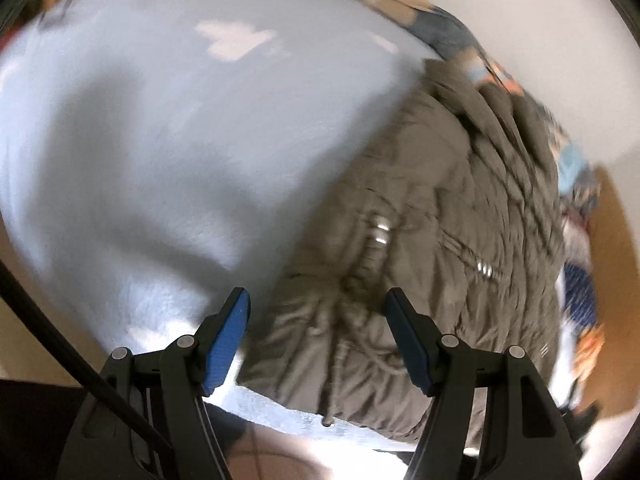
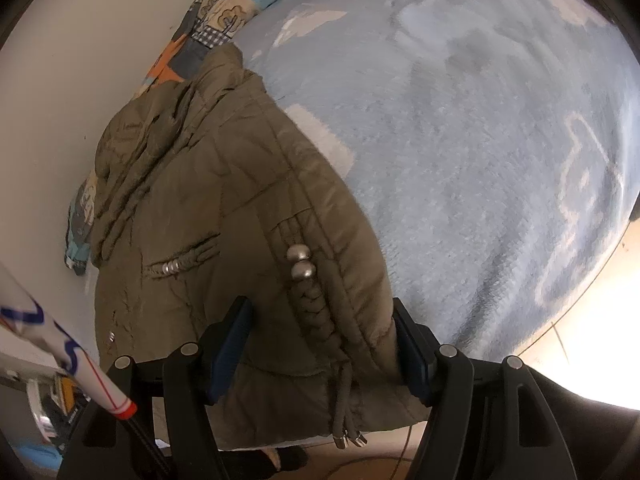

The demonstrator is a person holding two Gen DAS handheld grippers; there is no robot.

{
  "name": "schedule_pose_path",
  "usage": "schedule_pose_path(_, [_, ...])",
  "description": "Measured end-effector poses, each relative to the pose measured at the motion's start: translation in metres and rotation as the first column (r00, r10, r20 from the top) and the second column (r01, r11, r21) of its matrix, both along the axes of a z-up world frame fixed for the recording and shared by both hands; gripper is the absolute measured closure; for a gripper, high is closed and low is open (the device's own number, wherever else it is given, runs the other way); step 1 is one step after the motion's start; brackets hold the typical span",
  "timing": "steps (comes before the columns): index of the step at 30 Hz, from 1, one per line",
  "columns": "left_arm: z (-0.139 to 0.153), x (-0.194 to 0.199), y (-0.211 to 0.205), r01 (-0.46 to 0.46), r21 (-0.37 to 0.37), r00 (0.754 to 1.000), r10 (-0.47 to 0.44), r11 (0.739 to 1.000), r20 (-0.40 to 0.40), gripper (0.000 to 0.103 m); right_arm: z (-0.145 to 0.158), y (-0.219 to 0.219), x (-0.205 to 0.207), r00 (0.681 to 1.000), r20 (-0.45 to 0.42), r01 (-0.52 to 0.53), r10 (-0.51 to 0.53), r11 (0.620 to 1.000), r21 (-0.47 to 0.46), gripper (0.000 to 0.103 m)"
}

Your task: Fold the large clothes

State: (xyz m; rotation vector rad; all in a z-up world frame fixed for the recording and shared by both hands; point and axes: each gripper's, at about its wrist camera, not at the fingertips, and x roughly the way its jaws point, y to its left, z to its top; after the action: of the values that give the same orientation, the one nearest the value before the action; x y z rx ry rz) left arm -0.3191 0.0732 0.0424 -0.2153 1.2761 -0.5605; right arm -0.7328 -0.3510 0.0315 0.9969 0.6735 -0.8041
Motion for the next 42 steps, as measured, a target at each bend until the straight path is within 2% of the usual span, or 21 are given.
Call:
schedule_pose_path(4, [-0.012,0.006,0.007,-0.043,-0.078,0.995,0.035,0.996,-0.096,0.034,-0.001,-0.005,-0.008,0.999,0.021,0.027,-0.028,0.999,0.020,0.030])
schedule_pose_path(10, [-0.013,0.001,-0.009,0.013,-0.075,0.995,-0.020,0.997,-0.093,0.034,-0.003,-0.009,-0.010,0.998,0.040,0.042,-0.044,0.998,0.038,0.030])
schedule_pose_path(15, [-0.014,-0.009,-0.018,0.053,-0.060,0.994,-0.058,0.997,-0.088,0.034,-0.013,-0.017,-0.024,0.991,0.084,0.093,-0.102,0.991,0.101,0.030])
schedule_pose_path(22, [-0.032,-0.035,-0.019,0.084,-0.102,0.978,-0.102,0.991,-0.183,0.034,-0.023,-0.020,-0.037,0.982,0.145,0.095,-0.117,0.983,0.155,0.029])
schedule_pose_path(25, [-0.024,-0.040,-0.025,0.113,-0.113,0.983,-0.128,0.987,-0.136,0.034,-0.027,-0.016,-0.034,0.978,0.177,0.075,-0.108,0.980,0.184,0.028])
schedule_pose_path(28, [-0.010,-0.044,-0.027,0.126,-0.124,0.989,-0.134,0.984,-0.058,0.034,-0.031,-0.004,-0.023,0.969,0.241,-0.005,-0.051,0.974,0.227,0.028])
schedule_pose_path(31, [0.002,-0.049,-0.033,0.154,-0.110,0.988,-0.153,0.982,0.019,0.034,-0.014,0.012,-0.006,0.953,0.295,-0.105,0.060,0.985,0.138,0.029])
schedule_pose_path(32, [0.004,-0.052,-0.039,0.171,-0.075,0.985,-0.167,0.982,0.051,0.034,-0.009,0.016,-0.004,0.946,0.314,-0.124,0.085,0.986,0.108,0.032])
schedule_pose_path(33, [0.004,-0.053,-0.044,0.181,-0.047,0.982,-0.177,0.982,0.069,0.034,-0.002,0.019,-0.001,0.940,0.326,-0.136,0.106,0.988,0.072,0.041])
schedule_pose_path(34, [0.002,-0.054,-0.049,0.186,-0.018,0.979,-0.184,0.982,0.082,0.034,0.003,0.022,0.001,0.938,0.322,-0.145,0.125,0.989,0.039,0.046])
schedule_pose_path(35, [0.001,-0.054,-0.049,0.190,0.001,0.978,-0.190,0.982,0.090,0.034,0.005,0.023,0.004,0.943,0.302,-0.150,0.138,0.988,0.018,0.046])
schedule_pose_path(37, [-0.004,-0.053,-0.053,0.194,0.048,0.975,-0.198,0.980,0.097,0.034,0.002,0.026,0.010,0.966,0.215,-0.144,0.140,0.990,0.001,0.047])
schedule_pose_path(39, [-0.009,-0.052,-0.055,0.193,0.077,0.975,-0.200,0.978,0.098,0.034,-0.011,0.024,0.011,0.985,0.136,-0.113,0.107,0.993,0.038,0.047])
schedule_pose_path(42, [-0.012,-0.055,-0.063,0.194,0.115,0.970,-0.208,0.974,0.127,0.034,-0.024,0.019,0.007,0.985,0.159,-0.091,0.072,0.989,0.117,0.047])
